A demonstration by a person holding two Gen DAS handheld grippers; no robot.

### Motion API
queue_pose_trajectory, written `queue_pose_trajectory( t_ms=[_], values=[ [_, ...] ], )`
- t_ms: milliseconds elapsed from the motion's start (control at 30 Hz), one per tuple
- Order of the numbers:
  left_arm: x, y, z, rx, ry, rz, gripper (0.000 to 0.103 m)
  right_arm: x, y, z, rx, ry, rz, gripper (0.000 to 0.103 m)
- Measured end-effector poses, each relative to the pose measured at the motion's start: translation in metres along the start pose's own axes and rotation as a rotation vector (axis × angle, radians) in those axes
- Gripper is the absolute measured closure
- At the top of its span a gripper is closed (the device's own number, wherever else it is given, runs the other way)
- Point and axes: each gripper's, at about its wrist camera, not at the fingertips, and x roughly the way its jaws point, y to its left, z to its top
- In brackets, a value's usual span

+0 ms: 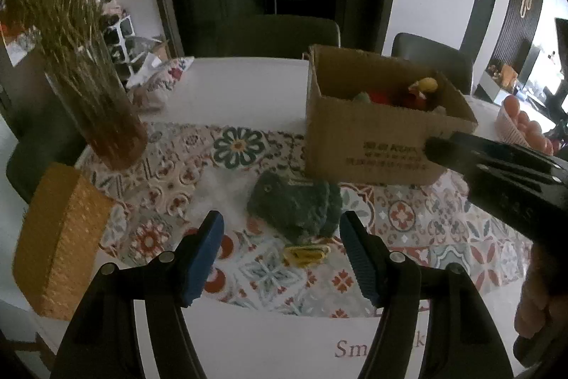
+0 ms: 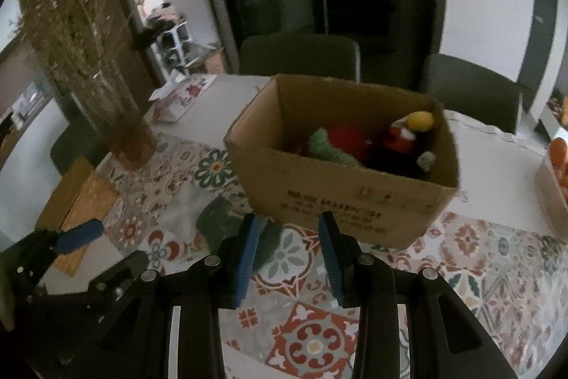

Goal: Organize soft objects
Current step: 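Move both tools back toward the green knit item and yellow strap, then grasp the yellow strap with the left tool while the right tool grasps the green knit item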

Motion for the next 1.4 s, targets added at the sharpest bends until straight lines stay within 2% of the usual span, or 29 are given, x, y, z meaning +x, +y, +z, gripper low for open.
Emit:
queue_pose_trajectory(
  t_ms=[167, 367, 567, 867, 1233, 1400],
  values=[
    [0.008, -0.004, -0.017, -0.023, -0.004, -0.013, 0.035, 0.019, -0.001, -0.005, -0.046, 0.032, 0.062, 0.066],
    [0.020, -0.009, -0.033, -0.024, -0.009, -0.020, 0.024, 0.040, 0.006, -0.012, -0.118, 0.062, 0.124, 0.066],
    [0.039, -0.007, -0.048, -0.047, 0.003, -0.037, 0.024, 0.063, 0.010, -0.022, -0.144, 0.071, 0.171, 0.066],
    [0.066, -0.009, -0.069, -0.059, -0.014, -0.036, 0.019, 0.089, 0.008, -0.034, -0.120, 0.076, 0.235, 0.066],
    [0.089, -0.022, -0.085, -0.096, -0.079, 0.007, 0.015, 0.130, -0.006, -0.046, -0.027, 0.124, 0.394, 0.066],
    [0.102, -0.025, -0.087, -0.110, -0.084, 0.012, 0.015, 0.145, -0.011, -0.049, 0.026, 0.139, 0.424, 0.066]
  ],
)
